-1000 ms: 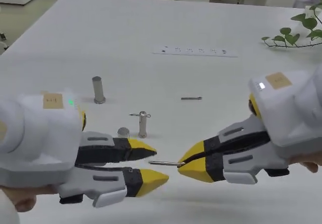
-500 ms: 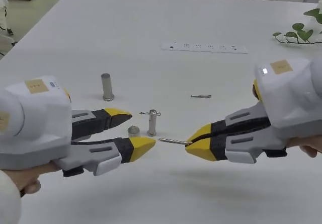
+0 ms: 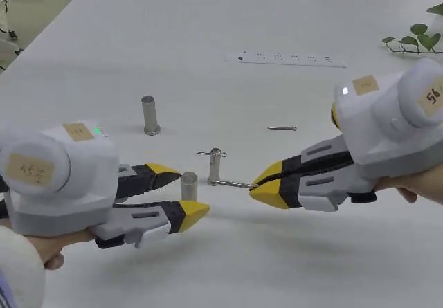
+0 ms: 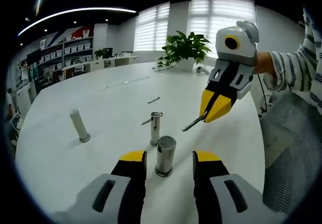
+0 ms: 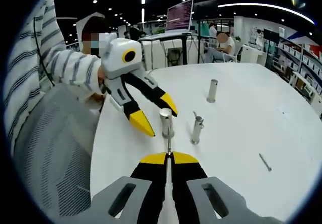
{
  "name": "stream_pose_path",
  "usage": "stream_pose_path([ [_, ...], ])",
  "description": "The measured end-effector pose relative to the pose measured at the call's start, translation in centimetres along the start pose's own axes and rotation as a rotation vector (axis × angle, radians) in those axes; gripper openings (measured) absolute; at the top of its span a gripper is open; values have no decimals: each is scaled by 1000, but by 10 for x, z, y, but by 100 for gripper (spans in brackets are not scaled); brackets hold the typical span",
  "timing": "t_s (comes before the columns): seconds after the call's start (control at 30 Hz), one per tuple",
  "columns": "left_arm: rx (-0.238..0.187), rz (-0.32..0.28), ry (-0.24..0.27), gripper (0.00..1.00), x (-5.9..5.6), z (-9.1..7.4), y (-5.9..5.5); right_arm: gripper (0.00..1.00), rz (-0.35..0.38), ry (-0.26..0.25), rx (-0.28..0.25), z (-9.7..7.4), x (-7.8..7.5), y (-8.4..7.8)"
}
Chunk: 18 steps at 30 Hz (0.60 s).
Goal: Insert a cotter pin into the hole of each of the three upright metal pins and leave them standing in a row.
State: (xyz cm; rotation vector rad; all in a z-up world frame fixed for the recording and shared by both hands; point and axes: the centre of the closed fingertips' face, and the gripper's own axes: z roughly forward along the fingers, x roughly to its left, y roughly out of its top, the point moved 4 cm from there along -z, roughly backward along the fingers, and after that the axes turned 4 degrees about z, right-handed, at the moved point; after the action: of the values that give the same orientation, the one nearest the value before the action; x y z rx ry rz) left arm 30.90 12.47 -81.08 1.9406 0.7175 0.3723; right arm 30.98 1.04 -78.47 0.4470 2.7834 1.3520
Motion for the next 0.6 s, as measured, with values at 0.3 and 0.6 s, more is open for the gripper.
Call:
stream_pose_path([
  [0.3, 12, -18, -12, 24, 1, 7, -5, 3, -34, 26, 23, 8, 0, 3],
  [0.6, 20, -20, -11, 18, 3, 9, -7, 3, -52, 40, 30, 13, -1, 6],
])
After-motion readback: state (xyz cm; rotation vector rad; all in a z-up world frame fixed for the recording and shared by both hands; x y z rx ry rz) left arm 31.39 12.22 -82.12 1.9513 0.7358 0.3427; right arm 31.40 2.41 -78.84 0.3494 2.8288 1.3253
